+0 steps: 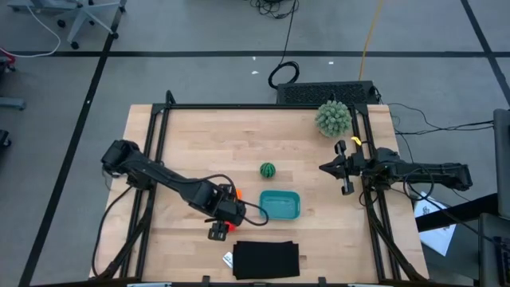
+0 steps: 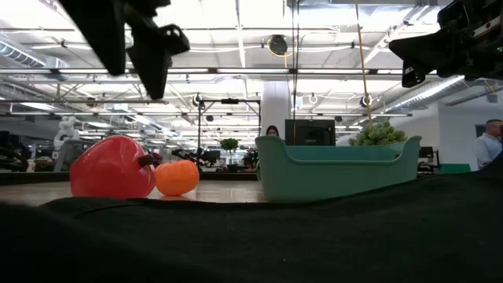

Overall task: Pick and placing Produce into tupperware
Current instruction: Put the apple into the blue bin

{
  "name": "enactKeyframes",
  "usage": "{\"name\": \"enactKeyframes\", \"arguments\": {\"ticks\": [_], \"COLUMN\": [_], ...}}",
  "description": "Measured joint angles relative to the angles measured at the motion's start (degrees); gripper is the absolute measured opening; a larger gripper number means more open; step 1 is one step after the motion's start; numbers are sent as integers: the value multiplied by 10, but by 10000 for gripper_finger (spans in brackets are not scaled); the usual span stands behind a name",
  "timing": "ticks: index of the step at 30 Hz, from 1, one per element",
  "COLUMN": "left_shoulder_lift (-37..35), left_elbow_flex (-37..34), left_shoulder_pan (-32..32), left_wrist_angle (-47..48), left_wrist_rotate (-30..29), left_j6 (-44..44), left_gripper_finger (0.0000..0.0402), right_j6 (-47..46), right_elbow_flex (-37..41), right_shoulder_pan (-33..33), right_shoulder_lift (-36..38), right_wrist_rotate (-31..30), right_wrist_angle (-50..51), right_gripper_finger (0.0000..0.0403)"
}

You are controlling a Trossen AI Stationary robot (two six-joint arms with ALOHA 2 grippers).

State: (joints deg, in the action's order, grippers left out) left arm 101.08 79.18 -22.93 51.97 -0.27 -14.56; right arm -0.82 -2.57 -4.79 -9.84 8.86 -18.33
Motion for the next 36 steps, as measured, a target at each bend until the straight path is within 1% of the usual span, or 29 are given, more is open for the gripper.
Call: {"name": "enactKeyframes", "arguments": {"ticks": [6,11,15,19,32,36], "left_shoulder_lift": [0,0,0,0,0,-1], "left_elbow_flex": [-46,-69,-82,-100,-168,-179], "left_shoulder_pan": [-6,-13,-15,-15,-15,-15], "left_wrist_angle": [-75,-102,-108,-133,-213,-232], "left_wrist_rotate": [11,17,5,-2,1,2], "left_j6": [-15,-31,-50,-51,-58,-59], "left_gripper_finger": [296,296,296,296,296,297], "right_j6": [0,1,1,1,0,0], "right_elbow_flex": [0,0,0,0,0,0], "right_shoulder_pan": [0,0,0,0,0,0], "right_shoulder_lift": [0,0,0,0,0,0], "right_wrist_rotate": [0,0,0,0,0,0], "right_wrist_angle": [0,0,0,0,0,-1], "right_gripper_finger": [0,0,0,0,0,0]}}
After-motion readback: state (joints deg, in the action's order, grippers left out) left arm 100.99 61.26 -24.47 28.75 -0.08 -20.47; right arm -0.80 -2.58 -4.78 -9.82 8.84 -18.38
